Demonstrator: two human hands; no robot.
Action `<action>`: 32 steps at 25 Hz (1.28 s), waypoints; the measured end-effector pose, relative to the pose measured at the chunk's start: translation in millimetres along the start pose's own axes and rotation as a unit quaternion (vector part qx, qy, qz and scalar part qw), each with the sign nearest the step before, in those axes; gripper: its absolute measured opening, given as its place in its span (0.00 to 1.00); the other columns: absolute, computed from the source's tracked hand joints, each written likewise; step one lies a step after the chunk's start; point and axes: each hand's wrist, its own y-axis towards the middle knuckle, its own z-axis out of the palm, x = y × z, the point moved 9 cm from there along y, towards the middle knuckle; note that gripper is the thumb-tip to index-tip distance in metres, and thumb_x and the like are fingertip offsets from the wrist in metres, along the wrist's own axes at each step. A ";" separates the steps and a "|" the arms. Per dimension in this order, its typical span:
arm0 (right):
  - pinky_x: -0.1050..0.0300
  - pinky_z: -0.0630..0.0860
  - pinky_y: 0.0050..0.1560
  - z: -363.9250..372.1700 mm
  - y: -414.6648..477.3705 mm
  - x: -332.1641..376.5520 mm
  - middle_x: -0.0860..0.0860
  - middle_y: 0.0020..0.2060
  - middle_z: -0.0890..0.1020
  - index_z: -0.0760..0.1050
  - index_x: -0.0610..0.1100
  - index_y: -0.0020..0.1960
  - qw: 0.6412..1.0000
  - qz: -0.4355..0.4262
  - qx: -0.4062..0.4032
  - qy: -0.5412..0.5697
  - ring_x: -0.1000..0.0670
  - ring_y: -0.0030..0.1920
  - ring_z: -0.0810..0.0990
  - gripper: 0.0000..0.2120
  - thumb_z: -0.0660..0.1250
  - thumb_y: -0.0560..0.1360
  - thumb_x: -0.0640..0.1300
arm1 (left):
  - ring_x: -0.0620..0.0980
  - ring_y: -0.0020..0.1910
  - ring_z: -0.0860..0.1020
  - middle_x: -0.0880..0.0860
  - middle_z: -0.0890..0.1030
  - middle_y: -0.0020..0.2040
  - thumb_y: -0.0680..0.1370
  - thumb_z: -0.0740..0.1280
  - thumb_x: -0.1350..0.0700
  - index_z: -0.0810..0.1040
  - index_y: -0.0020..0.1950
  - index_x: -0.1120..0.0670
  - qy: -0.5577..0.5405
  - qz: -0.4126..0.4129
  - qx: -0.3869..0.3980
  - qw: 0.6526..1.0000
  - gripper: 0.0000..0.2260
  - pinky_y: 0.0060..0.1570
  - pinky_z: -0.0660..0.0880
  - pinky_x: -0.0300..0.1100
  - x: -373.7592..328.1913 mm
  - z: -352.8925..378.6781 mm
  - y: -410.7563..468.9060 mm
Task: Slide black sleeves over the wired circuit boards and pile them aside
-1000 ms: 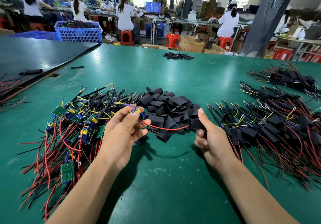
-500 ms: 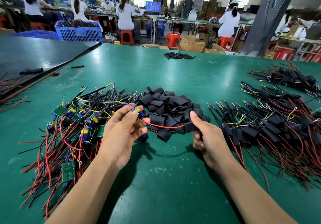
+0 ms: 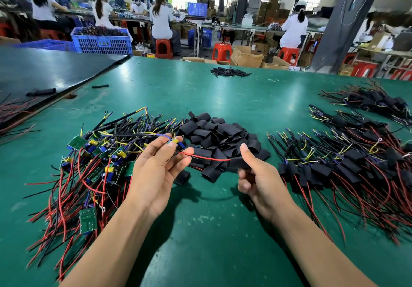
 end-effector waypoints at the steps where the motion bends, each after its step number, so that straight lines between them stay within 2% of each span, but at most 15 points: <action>1: 0.64 0.64 0.24 3.8 -0.7 -3.4 0.48 0.29 0.73 0.76 0.48 0.37 0.999 0.015 0.005 0.030 0.53 0.24 0.65 0.15 0.75 0.67 0.58 | 0.57 0.45 0.86 0.56 0.85 0.51 0.79 0.65 0.65 0.75 0.53 0.57 -0.006 -0.003 0.001 1.000 0.05 0.39 0.81 0.40 2.3 1.0 -0.3; 3: 0.63 0.71 0.25 11.8 -2.4 -9.8 0.48 0.29 0.75 0.77 0.45 0.42 0.996 0.042 0.014 0.079 0.53 0.24 0.68 0.16 0.76 0.66 0.56 | 0.60 0.48 0.85 0.56 0.84 0.47 0.79 0.66 0.66 0.73 0.49 0.56 -0.019 -0.009 0.007 1.000 0.05 0.41 0.82 0.41 7.4 4.4 -2.5; 5: 0.62 0.75 0.27 20.3 -4.6 -13.3 0.47 0.30 0.78 0.78 0.44 0.43 0.992 0.052 0.028 0.107 0.53 0.25 0.72 0.16 0.76 0.66 0.55 | 0.62 0.50 0.85 0.57 0.82 0.45 0.79 0.66 0.67 0.71 0.47 0.56 -0.028 -0.015 0.016 0.999 0.07 0.43 0.82 0.42 13.2 9.3 -5.8; 9: 0.63 0.77 0.30 29.7 -8.0 -12.5 0.47 0.33 0.81 0.78 0.43 0.43 0.989 0.038 0.054 0.129 0.54 0.27 0.76 0.16 0.76 0.63 0.53 | 0.57 0.47 0.85 0.58 0.81 0.46 0.73 0.71 0.61 0.72 0.47 0.54 0.035 -0.012 0.040 0.998 0.09 0.45 0.82 0.45 23.2 21.4 -16.5; 13: 0.62 0.77 0.33 37.7 -12.1 -2.7 0.46 0.35 0.81 0.84 0.47 0.40 0.991 -0.045 0.088 0.093 0.52 0.29 0.77 0.10 0.77 0.62 0.50 | 0.53 0.41 0.82 0.57 0.82 0.45 0.69 0.74 0.54 0.76 0.48 0.55 0.105 -0.038 0.041 0.993 0.11 0.39 0.76 0.43 33.5 24.7 -22.7; 16: 0.60 0.76 0.33 34.2 -14.3 6.8 0.45 0.36 0.83 0.82 0.44 0.49 0.990 -0.116 0.076 0.036 0.49 0.29 0.78 0.18 0.78 0.62 0.49 | 0.51 0.38 0.81 0.57 0.82 0.44 0.73 0.72 0.55 0.79 0.48 0.56 0.081 -0.067 0.050 0.993 0.08 0.37 0.76 0.41 35.5 24.8 -22.6; 18: 0.59 0.76 0.33 32.1 -14.3 11.7 0.45 0.37 0.83 0.81 0.42 0.53 0.987 -0.146 0.072 -0.001 0.48 0.30 0.78 0.20 0.77 0.63 0.48 | 0.50 0.38 0.81 0.55 0.82 0.41 0.75 0.71 0.57 0.80 0.49 0.56 0.063 -0.066 0.056 0.994 0.05 0.36 0.78 0.39 33.4 25.2 -21.5; 22: 0.58 0.76 0.34 31.7 -15.4 14.7 0.44 0.38 0.84 0.81 0.42 0.53 0.983 -0.165 0.078 -0.021 0.48 0.30 0.78 0.19 0.79 0.65 0.48 | 0.49 0.38 0.82 0.54 0.82 0.39 0.73 0.71 0.58 0.81 0.50 0.56 0.038 -0.067 0.063 0.995 0.07 0.38 0.79 0.38 32.7 26.9 -20.5; 26: 0.58 0.76 0.33 33.5 -15.2 15.9 0.43 0.37 0.84 0.82 0.42 0.51 0.981 -0.167 0.092 -0.020 0.48 0.30 0.78 0.12 0.76 0.69 0.44 | 0.48 0.38 0.83 0.56 0.82 0.42 0.72 0.71 0.57 0.79 0.51 0.58 0.032 -0.082 0.065 0.994 0.10 0.38 0.80 0.38 35.1 26.4 -19.9; 30: 0.59 0.75 0.33 40.3 -16.2 12.0 0.42 0.40 0.84 0.83 0.44 0.50 0.981 -0.151 0.120 0.014 0.48 0.30 0.77 0.14 0.77 0.68 0.50 | 0.48 0.39 0.83 0.57 0.84 0.42 0.71 0.73 0.55 0.79 0.47 0.56 0.039 -0.080 0.067 0.994 0.08 0.39 0.80 0.38 37.0 26.0 -19.5; 32: 0.60 0.75 0.33 44.0 -15.7 8.2 0.41 0.41 0.85 0.83 0.42 0.52 0.982 -0.140 0.124 0.015 0.49 0.30 0.77 0.17 0.76 0.70 0.53 | 0.49 0.37 0.82 0.57 0.83 0.41 0.69 0.74 0.55 0.80 0.44 0.55 0.049 -0.057 0.060 0.995 0.08 0.39 0.80 0.38 34.4 25.5 -19.0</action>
